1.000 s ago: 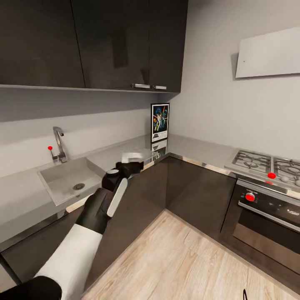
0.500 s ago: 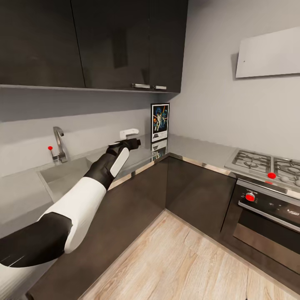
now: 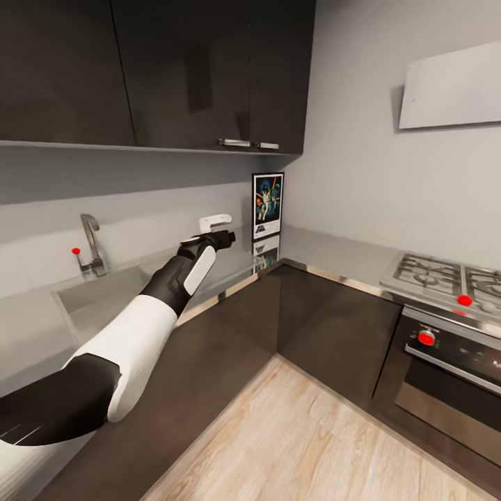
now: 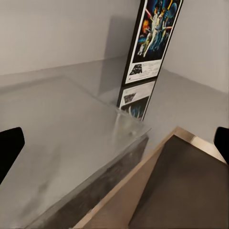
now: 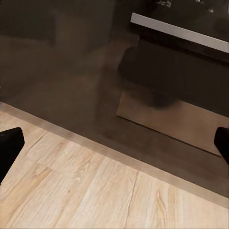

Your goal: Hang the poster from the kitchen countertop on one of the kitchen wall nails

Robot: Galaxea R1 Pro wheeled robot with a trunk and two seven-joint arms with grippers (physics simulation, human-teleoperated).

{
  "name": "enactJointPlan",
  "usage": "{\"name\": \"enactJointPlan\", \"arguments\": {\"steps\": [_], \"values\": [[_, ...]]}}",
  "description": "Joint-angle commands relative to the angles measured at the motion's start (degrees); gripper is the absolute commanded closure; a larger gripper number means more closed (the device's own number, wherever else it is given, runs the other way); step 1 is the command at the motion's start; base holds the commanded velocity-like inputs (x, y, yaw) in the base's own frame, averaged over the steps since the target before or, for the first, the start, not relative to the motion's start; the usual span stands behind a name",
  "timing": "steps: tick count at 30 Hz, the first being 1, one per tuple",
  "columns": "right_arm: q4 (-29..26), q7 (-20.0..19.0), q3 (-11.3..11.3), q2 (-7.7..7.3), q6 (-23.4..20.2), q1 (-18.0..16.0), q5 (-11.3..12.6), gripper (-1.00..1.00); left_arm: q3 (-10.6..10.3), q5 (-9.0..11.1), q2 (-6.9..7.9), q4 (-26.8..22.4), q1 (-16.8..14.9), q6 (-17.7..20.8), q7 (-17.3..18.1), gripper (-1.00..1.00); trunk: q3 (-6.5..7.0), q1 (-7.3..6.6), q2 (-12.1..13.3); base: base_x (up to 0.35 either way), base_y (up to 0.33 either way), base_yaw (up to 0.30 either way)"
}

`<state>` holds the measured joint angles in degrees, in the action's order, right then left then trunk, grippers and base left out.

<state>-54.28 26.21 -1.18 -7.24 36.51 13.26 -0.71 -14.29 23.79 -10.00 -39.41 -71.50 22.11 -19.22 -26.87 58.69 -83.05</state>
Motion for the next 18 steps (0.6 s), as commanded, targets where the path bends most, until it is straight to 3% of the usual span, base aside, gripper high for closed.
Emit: {"name": "enactJointPlan", "arguments": {"steps": [1,5,7,13,18], "values": [[-0.04,0.34,-0.24,-0.05,0.00,0.01,-0.08,-1.00,-0.15,0.55,0.00,-0.06,-0.04,0.13,-0.49,-1.00,-0.05,0.04,-0.03,0.319,0.000,0.000],[0.90,0.33,-1.95,-0.06,-0.02,0.01,-0.08,-1.00,-0.16,0.55,0.00,-0.06,-0.04,0.13,-0.48,-1.00,-0.05,0.04,-0.03,0.328,0.000,0.000],[2.01,0.38,-4.18,-0.06,-0.03,0.01,-0.82,-1.00,-0.20,0.55,0.00,-0.06,-0.05,0.20,-0.47,-1.00,-0.05,0.04,-0.03,0.333,0.000,0.000],[2.58,0.48,-5.03,0.00,0.11,0.01,-5.49,-1.00,-0.21,0.55,0.00,-0.06,-0.05,0.28,-0.47,-1.00,-0.05,0.04,-0.03,0.335,0.000,0.000],[2.62,0.51,-5.04,0.02,0.14,0.01,-6.48,-1.00,-0.16,0.55,0.00,-0.06,-0.05,0.30,-0.47,-1.00,-0.05,0.04,-0.03,0.335,0.000,0.000]]}}
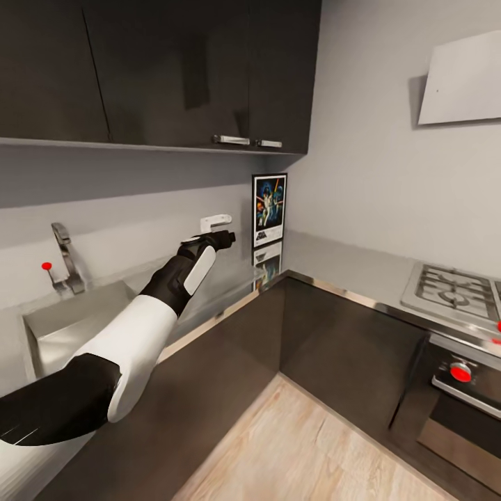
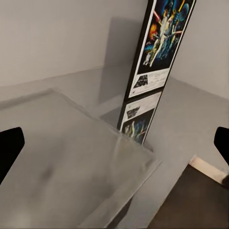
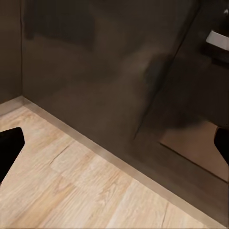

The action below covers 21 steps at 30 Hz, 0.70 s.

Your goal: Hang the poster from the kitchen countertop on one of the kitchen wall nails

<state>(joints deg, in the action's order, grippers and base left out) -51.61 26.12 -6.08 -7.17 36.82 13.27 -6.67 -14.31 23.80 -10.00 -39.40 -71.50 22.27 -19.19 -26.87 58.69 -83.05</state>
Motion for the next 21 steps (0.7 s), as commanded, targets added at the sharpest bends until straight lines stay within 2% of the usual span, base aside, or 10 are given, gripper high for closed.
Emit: {"name": "enactJointPlan", "arguments": {"steps": [1,8,16,21], "values": [[-0.06,0.60,-0.13,-0.05,-0.17,0.00,-0.56,-1.00,-0.14,0.54,0.00,-0.06,-0.04,0.14,-0.49,-1.00,-0.05,0.04,-0.03,0.335,0.000,0.000],[0.01,0.60,-0.16,-0.05,-0.17,0.00,-0.71,-1.00,-0.28,0.54,0.00,-0.17,-0.04,0.21,-0.41,-1.00,-0.05,0.04,-0.03,0.289,-0.036,-0.015],[2.00,0.54,-0.12,-0.07,-0.38,-0.03,-0.66,-1.00,-0.28,0.54,0.00,-0.23,-0.04,0.18,-0.41,-1.00,0.04,0.04,-0.03,0.289,-0.095,-0.219],[9.78,0.59,0.15,-0.11,-0.59,-0.08,-0.51,-1.00,-0.16,0.54,0.00,-0.19,-0.04,0.14,-0.40,-1.00,0.13,0.04,-0.03,0.049,-0.019,-0.079]]}}
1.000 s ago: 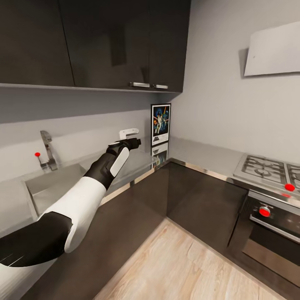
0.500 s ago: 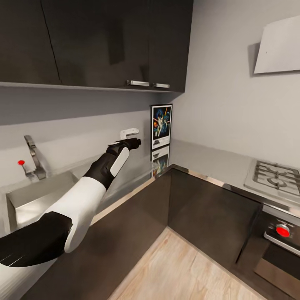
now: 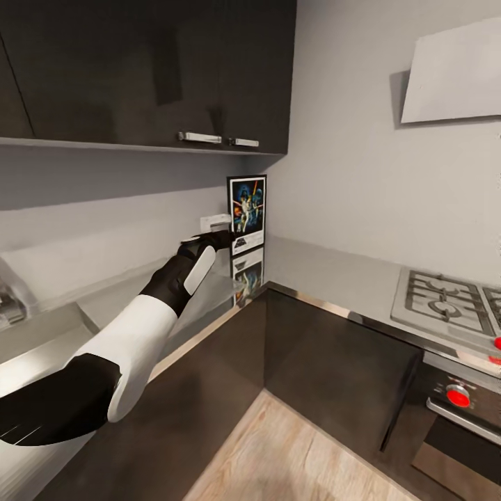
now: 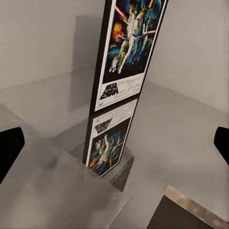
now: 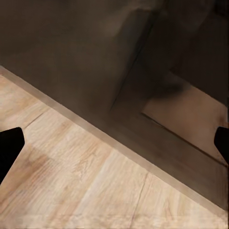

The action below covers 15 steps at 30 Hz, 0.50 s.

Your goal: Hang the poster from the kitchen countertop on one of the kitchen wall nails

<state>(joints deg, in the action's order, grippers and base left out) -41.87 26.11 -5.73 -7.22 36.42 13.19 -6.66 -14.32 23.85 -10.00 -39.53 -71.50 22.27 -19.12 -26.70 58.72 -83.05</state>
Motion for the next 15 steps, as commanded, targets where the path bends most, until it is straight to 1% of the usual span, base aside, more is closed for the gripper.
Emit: {"name": "enactJointPlan", "arguments": {"steps": [1,3,5,6,9,10,12,15], "values": [[1.21,0.62,-0.17,-0.06,-0.17,0.00,-0.51,-1.00,-0.16,0.49,0.00,-0.07,-0.04,0.15,-0.48,-1.00,-0.04,0.01,-0.03,0.017,-0.007,-0.028],[5.38,0.66,-0.11,-0.07,-0.19,-0.01,-0.55,-1.00,-0.17,0.49,0.00,-0.10,-0.04,0.15,-0.48,-1.00,-0.04,0.01,-0.03,0.015,-0.003,-0.015],[6.97,0.64,-0.10,-0.10,-0.26,-0.01,-0.58,-1.00,-0.18,0.49,0.00,-0.10,-0.04,0.18,-0.48,-1.00,-0.03,0.01,-0.03,0.060,-0.013,-0.008],[8.65,0.65,-0.15,-0.09,-0.34,-0.01,-0.62,-1.00,-0.13,0.49,0.00,-0.07,-0.04,0.20,-0.48,-1.00,-0.03,0.01,-0.03,0.159,-0.049,-0.005],[10.97,0.67,-0.27,-0.05,-0.44,-0.01,-0.70,-1.00,-0.07,0.49,0.00,-0.05,-0.04,0.21,-0.48,-1.00,-0.03,0.01,-0.03,0.213,-0.068,-0.003],[13.20,0.65,-0.35,0.01,-0.50,-0.04,-0.69,-1.00,-0.08,0.49,0.00,-0.06,-0.04,0.22,-0.48,-1.00,-0.03,0.01,-0.03,0.265,-0.081,-0.001],[14.33,0.63,-0.36,0.01,-0.52,-0.06,-0.59,-1.00,-0.12,0.49,0.00,-0.08,-0.04,0.23,-0.46,-1.00,-0.03,0.01,-0.03,0.235,-0.065,-0.001],[16.82,0.62,-0.30,0.05,-0.56,-0.08,-0.39,-1.00,-0.09,0.49,0.00,-0.10,-0.04,0.23,-0.45,-1.00,-0.03,0.01,-0.03,0.112,-0.028,0.000]]}}
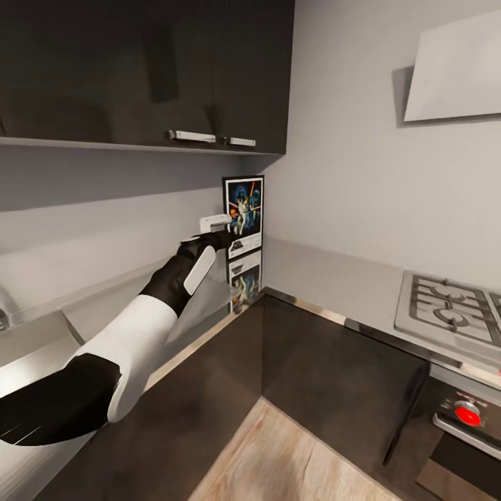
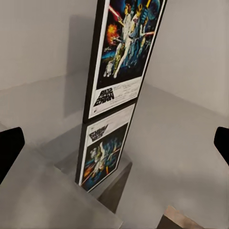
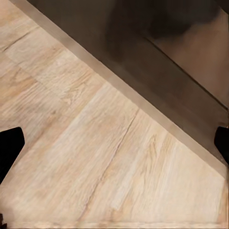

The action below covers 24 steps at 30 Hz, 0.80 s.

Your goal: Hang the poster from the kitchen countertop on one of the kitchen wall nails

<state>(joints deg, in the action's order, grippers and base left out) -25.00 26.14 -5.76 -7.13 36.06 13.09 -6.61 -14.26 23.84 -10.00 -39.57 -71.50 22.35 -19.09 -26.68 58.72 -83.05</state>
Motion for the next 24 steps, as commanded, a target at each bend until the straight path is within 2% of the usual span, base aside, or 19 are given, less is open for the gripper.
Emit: {"name": "enactJointPlan", "arguments": {"steps": [1,5,21,24], "values": [[0.53,0.57,-0.25,-0.03,-0.22,0.01,-0.42,-1.00,-0.13,0.51,0.00,-0.06,-0.04,0.13,-0.49,-1.00,-0.05,0.01,-0.03,0.060,-0.015,0.000],[3.38,0.51,-0.25,0.33,-0.22,-0.16,-0.36,-1.00,-0.10,0.51,0.00,-0.07,-0.04,0.13,-0.51,-1.00,-0.05,0.01,-0.03,0.067,-0.007,0.000],[4.71,0.34,-0.39,0.80,-0.27,-0.26,-0.66,-1.00,-0.11,0.50,0.00,-0.15,-0.04,0.14,-0.45,-1.00,-0.05,0.01,-0.03,0.230,-0.001,0.000],[7.01,0.14,-0.45,0.80,-0.24,-0.26,-0.68,-1.00,-0.13,0.51,0.00,-0.16,-0.04,0.15,-0.49,-1.00,-0.05,0.01,-0.03,0.078,-0.021,0.000]]}}
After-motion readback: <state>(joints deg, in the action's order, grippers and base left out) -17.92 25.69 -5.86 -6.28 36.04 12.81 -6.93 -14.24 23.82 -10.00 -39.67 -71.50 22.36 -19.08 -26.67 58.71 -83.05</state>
